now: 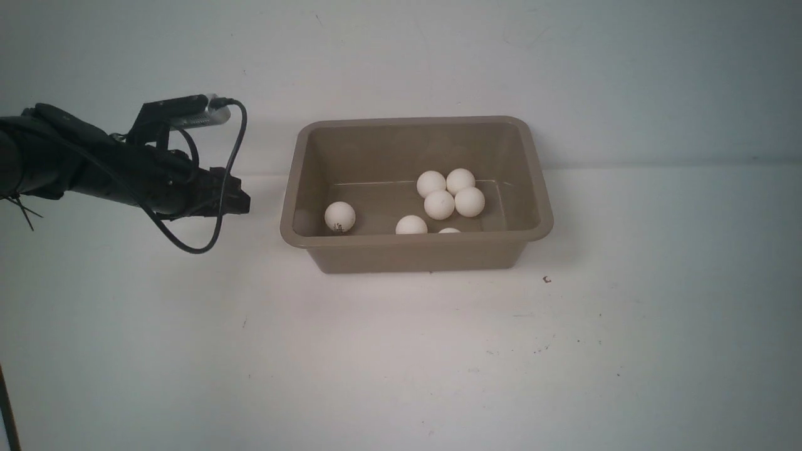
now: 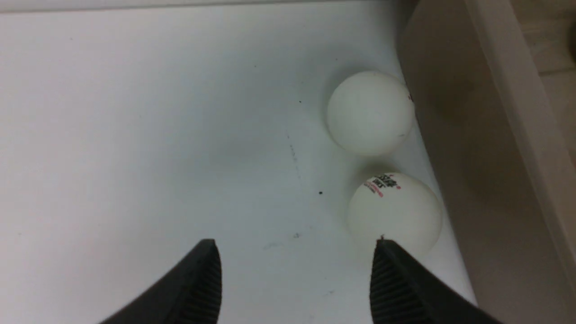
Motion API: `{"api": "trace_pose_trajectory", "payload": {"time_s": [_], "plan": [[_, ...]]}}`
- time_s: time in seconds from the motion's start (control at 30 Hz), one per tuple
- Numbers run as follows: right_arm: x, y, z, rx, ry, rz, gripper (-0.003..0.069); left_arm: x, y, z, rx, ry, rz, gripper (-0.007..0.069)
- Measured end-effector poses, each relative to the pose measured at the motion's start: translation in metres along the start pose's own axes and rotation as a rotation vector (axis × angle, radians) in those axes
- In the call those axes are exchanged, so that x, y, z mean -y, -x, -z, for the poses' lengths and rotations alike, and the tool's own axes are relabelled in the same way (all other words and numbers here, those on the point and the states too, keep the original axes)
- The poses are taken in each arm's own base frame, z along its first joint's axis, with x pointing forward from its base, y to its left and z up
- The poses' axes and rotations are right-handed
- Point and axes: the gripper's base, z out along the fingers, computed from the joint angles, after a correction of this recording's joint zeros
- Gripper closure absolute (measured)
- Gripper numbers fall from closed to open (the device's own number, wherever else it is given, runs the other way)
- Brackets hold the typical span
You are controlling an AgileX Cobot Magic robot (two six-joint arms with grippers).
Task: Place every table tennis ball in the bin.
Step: Use the left arm to clamp the table tennis ball closest to it
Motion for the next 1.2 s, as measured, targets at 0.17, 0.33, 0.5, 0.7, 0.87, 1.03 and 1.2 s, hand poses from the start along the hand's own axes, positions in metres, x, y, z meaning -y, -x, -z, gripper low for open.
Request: {"api": "trace_pose_trajectory", "payload": {"time_s": [0.17, 0.33, 0.5, 0.7, 0.87, 1.03, 1.2], "plan": [[0.0, 0.0, 0.0, 0.003, 0.001, 0.0, 0.0676, 0.012, 0.0, -0.005, -0.003, -0.025, -0.022, 0.0219], [0.0, 0.0, 0.0, 0.005, 0.001, 0.0, 0.0676, 0.033, 0.0, -0.013, -0.007, -0.064, -0.06, 0.0219], [0.0, 0.001, 0.0, 0.006, 0.001, 0.0, 0.0676, 0.041, 0.0, -0.016, -0.004, -0.065, -0.075, 0.0219], [0.0, 0.001, 0.0, 0.006, 0.001, 0.0, 0.0676, 0.04, -0.01, -0.032, -0.042, -0.072, -0.067, 0.0219], [0.0, 0.001, 0.0, 0.006, 0.001, 0.0, 0.0676, 0.04, -0.017, -0.042, -0.066, -0.075, -0.064, 0.0219], [0.0, 0.0, 0.0, 0.005, 0.002, 0.0, 0.0676, 0.041, -0.016, -0.046, -0.047, -0.049, -0.068, 0.0219], [0.0, 0.001, 0.0, 0.006, 0.002, 0.0, 0.0676, 0.042, -0.016, -0.046, -0.04, -0.042, -0.075, 0.0219]]}}
